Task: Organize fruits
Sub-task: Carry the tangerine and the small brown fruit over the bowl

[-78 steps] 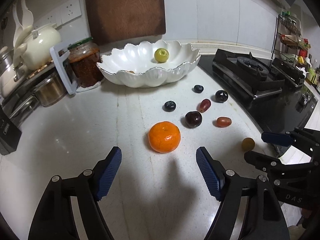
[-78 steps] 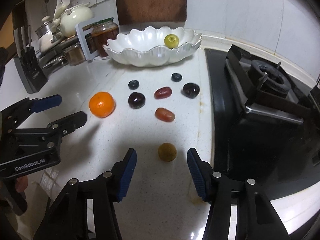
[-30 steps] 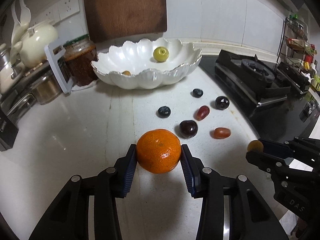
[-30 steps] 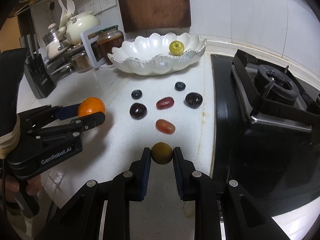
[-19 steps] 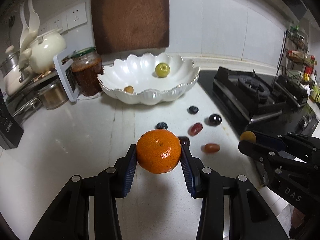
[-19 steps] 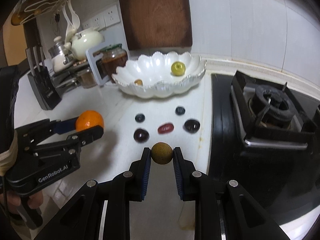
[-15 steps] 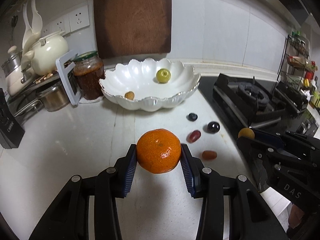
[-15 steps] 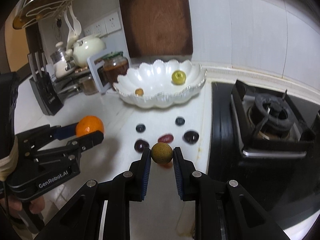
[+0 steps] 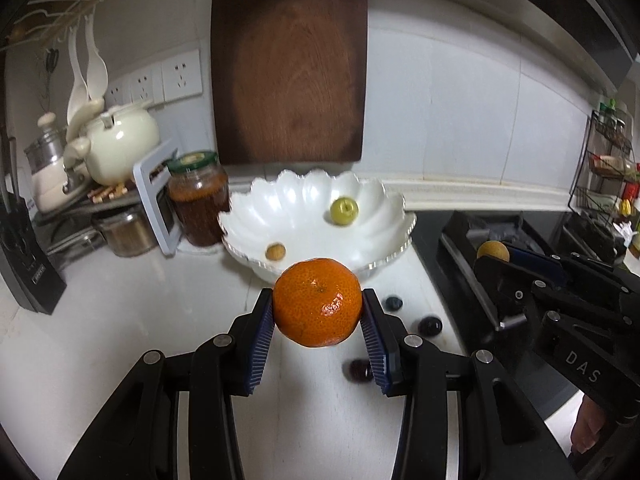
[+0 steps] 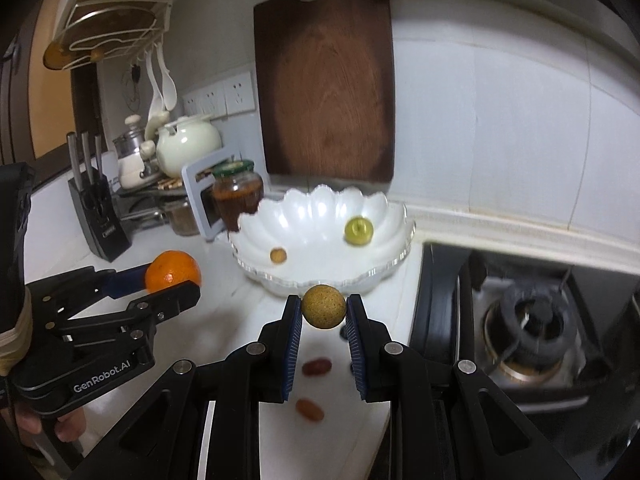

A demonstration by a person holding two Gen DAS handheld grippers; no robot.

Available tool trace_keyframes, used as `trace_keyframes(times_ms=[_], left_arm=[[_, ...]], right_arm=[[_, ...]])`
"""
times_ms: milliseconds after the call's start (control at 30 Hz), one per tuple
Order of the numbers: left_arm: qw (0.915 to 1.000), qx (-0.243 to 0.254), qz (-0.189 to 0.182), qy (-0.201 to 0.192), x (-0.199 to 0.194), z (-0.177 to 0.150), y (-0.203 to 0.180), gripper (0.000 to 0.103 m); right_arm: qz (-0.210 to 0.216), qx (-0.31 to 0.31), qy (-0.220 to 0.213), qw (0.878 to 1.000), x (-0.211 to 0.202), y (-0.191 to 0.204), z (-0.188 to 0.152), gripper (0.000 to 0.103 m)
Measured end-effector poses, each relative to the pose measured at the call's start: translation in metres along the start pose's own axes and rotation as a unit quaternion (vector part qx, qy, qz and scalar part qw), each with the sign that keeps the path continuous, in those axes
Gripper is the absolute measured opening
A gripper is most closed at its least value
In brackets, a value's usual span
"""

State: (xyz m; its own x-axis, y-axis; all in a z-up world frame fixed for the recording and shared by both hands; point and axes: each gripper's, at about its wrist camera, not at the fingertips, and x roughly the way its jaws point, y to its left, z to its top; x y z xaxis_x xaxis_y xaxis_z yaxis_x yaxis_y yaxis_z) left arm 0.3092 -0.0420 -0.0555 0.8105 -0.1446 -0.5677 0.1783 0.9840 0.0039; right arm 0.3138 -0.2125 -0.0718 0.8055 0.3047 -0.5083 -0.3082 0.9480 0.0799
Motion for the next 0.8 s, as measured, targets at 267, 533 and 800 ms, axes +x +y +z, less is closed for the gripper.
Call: trace_keyframes(times_ms=[267,533,800], left_arm=[[0.9995,-0.008,0.013,-0.026,0.003,0.028,-0.004,0.042],[0.9984,-0.016,0.029,-0.045,0.014,0.052,-0.004,0.042],[0.9989,-0.033,0.023,-0.024,0.038,0.078,0.003,0.042]], right_arm=[[0.023,-0.006,-0.012,1.000,0.014,-0.010,0.028,0.024],[0.031,-0.022,-0.031,0.999,0.030,-0.018,0.054,0.024],[0.040,-0.009,-0.013,0.999,0.057,-0.029,0.077,0.024]])
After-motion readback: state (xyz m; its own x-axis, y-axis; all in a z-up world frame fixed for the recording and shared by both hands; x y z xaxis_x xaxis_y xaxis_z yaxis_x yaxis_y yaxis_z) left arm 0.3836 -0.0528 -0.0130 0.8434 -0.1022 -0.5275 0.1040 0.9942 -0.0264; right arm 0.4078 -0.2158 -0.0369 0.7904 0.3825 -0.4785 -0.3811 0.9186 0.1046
